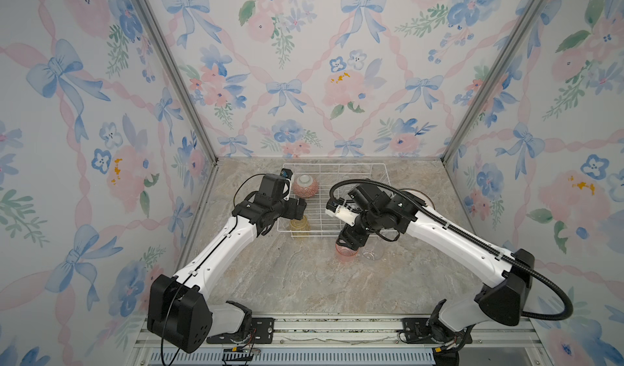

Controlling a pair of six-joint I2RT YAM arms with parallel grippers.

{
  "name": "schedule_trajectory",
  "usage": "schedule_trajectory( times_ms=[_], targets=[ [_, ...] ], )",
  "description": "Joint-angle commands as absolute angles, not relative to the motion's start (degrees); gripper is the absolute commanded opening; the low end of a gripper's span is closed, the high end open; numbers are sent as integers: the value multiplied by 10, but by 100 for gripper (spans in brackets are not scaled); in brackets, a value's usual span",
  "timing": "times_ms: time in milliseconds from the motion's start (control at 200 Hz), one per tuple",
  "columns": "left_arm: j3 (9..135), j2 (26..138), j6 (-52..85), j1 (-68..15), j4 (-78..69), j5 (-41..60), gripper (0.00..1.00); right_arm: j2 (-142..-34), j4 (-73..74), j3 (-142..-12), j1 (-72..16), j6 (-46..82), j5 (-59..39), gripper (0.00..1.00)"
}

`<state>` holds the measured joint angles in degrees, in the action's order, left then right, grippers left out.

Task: Unload the mixed dishes from the dish rack
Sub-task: 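Open the right gripper and rise while the left lowers onto the amber cup, then grasp the amber glass cup in the rack with the left gripper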

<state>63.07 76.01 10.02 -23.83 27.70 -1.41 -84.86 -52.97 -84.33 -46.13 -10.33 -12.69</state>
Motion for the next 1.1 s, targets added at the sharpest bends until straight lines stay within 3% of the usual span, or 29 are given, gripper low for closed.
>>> schedule_trajectory(
  times_ms=[0,250,1095],
  targets=[
    [653,786,88,-265,352,-42,98,-815,-471,-812,-427,-66,-202,75],
    [675,837,108,-306,406,-69,98,-779,-426,-774,-381,-30,-205,75],
    [735,981,108,-301,437,-72,95,-730,-371,-698,-325,-15,-232,76]
  ],
)
